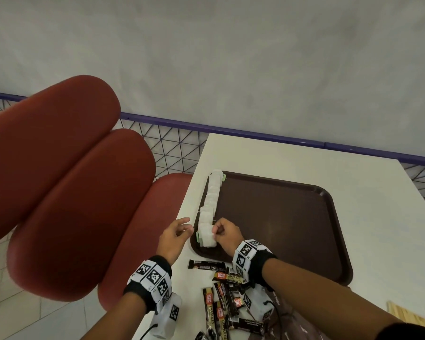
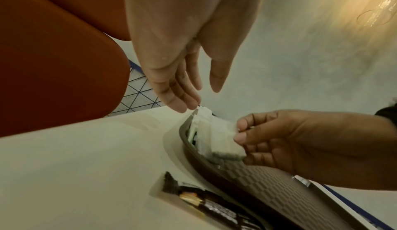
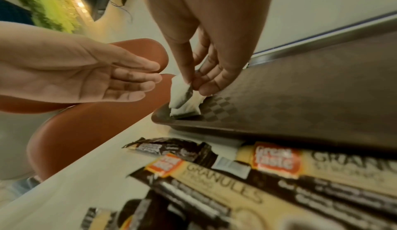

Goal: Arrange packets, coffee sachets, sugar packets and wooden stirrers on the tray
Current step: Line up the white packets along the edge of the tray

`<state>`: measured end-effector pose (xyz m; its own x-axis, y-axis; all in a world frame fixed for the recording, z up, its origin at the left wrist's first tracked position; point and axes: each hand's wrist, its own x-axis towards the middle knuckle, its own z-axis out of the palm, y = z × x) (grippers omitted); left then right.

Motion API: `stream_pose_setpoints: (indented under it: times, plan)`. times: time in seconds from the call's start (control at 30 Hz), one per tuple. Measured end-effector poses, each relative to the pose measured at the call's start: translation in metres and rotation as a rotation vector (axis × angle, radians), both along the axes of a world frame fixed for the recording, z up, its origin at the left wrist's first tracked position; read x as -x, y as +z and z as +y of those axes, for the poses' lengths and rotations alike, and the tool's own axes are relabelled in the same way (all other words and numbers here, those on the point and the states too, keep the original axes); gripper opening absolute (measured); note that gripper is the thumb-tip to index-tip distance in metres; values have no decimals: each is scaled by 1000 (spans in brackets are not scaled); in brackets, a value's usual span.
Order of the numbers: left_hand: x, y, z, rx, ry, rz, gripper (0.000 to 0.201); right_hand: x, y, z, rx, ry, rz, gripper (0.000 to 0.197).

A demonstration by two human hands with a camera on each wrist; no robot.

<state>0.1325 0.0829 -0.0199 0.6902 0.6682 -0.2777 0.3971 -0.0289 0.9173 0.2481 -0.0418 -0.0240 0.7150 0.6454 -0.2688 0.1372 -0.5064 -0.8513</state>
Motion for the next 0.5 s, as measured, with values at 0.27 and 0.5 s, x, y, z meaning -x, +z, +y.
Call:
stream_pose_setpoints:
  times: [0.27, 0.5]
  plan:
    - [13, -3, 5, -43, -22, 36, 22, 8, -10, 8, 144, 78, -79, 33]
    - [8, -5, 3, -78, -89, 113, 25, 13, -12, 7, 213, 29, -8, 26]
